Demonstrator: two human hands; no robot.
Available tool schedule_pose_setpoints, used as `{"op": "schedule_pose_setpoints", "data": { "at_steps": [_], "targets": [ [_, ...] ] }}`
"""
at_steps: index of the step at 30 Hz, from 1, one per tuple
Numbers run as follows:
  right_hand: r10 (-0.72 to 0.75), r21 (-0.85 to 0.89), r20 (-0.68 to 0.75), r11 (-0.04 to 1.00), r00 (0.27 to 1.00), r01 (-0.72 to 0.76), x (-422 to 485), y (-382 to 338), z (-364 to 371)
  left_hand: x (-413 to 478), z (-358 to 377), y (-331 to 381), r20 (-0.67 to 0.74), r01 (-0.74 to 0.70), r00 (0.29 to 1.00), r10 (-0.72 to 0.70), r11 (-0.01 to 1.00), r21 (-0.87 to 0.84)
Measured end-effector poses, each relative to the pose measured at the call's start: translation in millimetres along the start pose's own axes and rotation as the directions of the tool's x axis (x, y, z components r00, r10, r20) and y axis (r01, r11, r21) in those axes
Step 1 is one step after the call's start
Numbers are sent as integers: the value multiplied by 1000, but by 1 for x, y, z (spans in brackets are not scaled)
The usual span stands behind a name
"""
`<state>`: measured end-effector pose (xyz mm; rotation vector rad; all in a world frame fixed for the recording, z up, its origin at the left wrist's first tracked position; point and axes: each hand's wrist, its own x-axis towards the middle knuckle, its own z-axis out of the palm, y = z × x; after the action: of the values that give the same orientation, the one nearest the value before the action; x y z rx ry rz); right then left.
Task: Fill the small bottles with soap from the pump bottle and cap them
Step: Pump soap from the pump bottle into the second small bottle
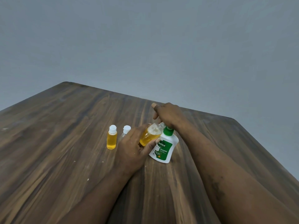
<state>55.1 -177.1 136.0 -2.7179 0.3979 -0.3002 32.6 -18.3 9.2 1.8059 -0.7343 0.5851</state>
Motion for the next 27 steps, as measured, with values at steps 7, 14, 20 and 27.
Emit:
{"op": "schedule_pose_setpoints", "data": {
  "at_steps": [7, 14, 20, 27],
  "targets": [
    [12, 285, -17, 959, 1000, -7, -1, 0, -23, 2, 4, 3, -9, 8, 1000, -8, 1000, -21],
    [-106, -264, 148, 954, 983, 142, -4, -2, -11, 2, 2, 0, 9, 2, 1000, -2, 1000, 21],
    [-138, -340, 106, 926, 985, 166, -11, -5, -13, 1, 1, -1, 10, 7, 1000, -8, 999, 33],
    [14, 104, -90, 995, 996, -4, 0, -8, -23, 2, 1, 4, -21, 9, 1000, -9, 1000, 4]
  ]
}}
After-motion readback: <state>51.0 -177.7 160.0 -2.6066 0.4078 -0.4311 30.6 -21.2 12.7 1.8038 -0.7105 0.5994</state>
